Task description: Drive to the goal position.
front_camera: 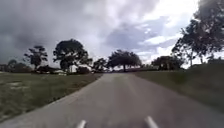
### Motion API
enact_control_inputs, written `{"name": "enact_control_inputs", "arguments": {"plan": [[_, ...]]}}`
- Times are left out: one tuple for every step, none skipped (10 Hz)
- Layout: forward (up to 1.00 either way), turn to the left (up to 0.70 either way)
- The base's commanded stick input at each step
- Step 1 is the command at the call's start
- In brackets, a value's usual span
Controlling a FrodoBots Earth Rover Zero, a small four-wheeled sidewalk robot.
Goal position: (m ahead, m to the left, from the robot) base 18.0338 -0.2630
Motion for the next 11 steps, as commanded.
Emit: {"name": "enact_control_inputs", "arguments": {"plan": [[0.7,0.0],[0.7,0.0],[0.7,0.0],[0.7,0.0],[0.7,0.0],[0.7,0.0],[0.7,0.0],[0.7,0.0],[0.7,0.0],[0.7,0.0],[0.7,0.0]]}}
